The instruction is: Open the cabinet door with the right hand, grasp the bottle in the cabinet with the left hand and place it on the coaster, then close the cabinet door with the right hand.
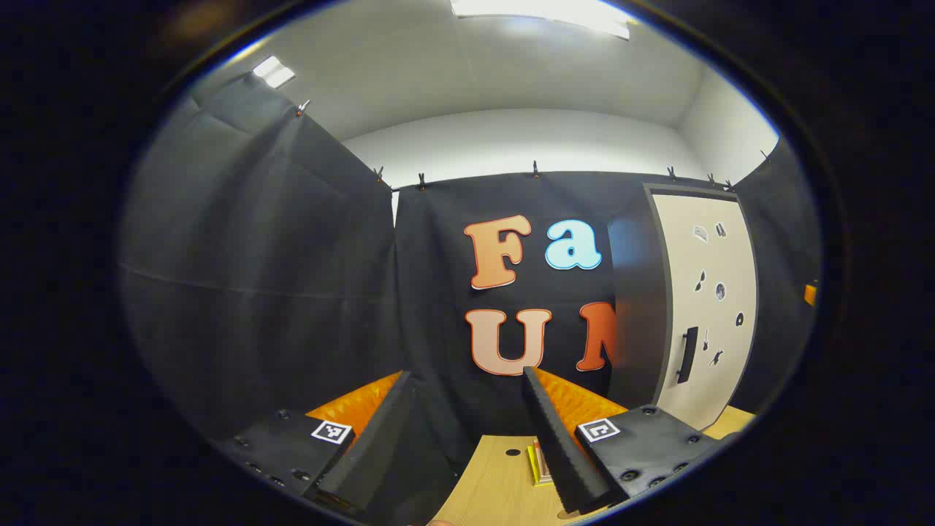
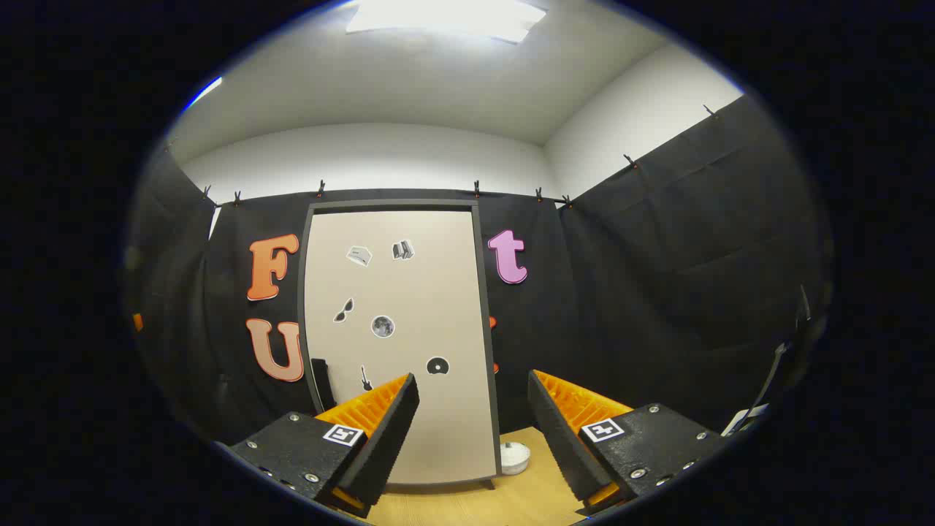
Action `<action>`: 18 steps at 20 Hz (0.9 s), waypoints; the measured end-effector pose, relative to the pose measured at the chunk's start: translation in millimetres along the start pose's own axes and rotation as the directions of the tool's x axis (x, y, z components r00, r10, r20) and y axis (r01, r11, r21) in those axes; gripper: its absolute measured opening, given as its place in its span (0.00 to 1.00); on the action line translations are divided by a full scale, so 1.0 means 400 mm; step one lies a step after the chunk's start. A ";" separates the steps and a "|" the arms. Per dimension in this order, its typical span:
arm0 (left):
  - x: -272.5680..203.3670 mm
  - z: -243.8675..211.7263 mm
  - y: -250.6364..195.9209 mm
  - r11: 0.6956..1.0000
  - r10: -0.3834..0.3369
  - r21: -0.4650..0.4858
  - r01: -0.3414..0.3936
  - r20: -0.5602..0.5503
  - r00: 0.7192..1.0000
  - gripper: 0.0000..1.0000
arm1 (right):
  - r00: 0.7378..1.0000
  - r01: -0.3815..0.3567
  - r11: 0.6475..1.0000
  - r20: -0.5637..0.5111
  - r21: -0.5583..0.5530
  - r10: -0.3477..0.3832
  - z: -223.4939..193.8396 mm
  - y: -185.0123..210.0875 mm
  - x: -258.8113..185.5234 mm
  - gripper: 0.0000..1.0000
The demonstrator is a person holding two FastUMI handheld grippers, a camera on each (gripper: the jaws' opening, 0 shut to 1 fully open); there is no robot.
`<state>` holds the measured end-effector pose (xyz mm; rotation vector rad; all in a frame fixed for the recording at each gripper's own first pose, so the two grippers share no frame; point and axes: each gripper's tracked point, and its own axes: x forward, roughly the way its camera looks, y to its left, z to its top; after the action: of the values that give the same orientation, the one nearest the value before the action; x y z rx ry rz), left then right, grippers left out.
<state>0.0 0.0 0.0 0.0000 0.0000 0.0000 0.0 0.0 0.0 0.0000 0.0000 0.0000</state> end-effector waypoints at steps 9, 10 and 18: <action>0.052 -0.076 0.018 0.998 -0.035 -0.045 0.032 -0.071 0.997 0.94 | 1.000 0.014 0.998 -0.011 -0.060 -0.014 -0.004 0.048 -0.022 0.93; 0.053 -0.071 0.027 0.999 -0.028 -0.043 0.025 -0.068 0.997 0.97 | 1.000 0.010 0.998 -0.014 -0.063 -0.011 -0.003 0.051 -0.023 0.93; 0.047 -0.003 0.053 0.999 0.028 -0.022 -0.029 -0.023 0.999 0.97 | 1.000 -0.017 0.995 0.001 -0.097 0.017 0.037 0.052 0.018 0.93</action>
<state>18.9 21.2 -1.2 -0.0219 0.0226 0.0287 7.2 20.8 14.6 -0.0969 -0.0022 0.0172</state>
